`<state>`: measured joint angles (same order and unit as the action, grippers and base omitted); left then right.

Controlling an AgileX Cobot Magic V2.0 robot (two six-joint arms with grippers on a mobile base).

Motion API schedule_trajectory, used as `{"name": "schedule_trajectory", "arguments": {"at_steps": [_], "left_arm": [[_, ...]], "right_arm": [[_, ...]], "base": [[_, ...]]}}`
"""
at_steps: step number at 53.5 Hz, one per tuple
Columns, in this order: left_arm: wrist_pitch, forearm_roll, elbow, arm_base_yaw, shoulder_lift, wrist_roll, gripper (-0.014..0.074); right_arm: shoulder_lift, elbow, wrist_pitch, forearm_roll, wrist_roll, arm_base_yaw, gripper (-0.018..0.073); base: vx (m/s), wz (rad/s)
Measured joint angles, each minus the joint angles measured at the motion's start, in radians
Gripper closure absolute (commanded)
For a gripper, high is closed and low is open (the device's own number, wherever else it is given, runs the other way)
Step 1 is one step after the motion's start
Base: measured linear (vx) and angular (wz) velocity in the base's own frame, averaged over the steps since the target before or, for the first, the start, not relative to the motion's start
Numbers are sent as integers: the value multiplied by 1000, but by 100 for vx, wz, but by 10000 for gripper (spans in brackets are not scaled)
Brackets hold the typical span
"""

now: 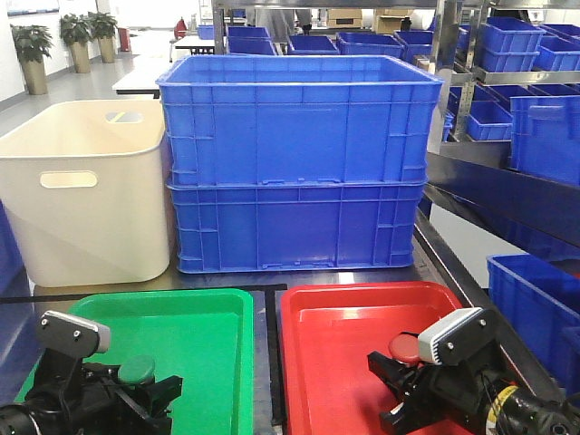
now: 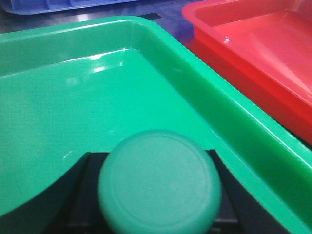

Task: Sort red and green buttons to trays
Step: 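Lower green button into green tray and red button into red tray, then open both grippers to release the buttons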

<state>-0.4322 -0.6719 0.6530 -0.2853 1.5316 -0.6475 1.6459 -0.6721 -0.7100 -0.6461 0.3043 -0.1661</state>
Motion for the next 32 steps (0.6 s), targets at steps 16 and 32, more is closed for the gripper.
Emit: {"name": "schedule_trajectory", "arguments": {"at_steps": [16, 32], "left_arm": [[8, 0, 1, 0, 0, 0, 4], [24, 0, 1, 0, -86, 0, 4]], "right_arm": [[0, -1, -2, 2, 0, 0, -123], [-33, -1, -31, 2, 0, 0, -92]], "base": [[0, 0], [0, 0]]}}
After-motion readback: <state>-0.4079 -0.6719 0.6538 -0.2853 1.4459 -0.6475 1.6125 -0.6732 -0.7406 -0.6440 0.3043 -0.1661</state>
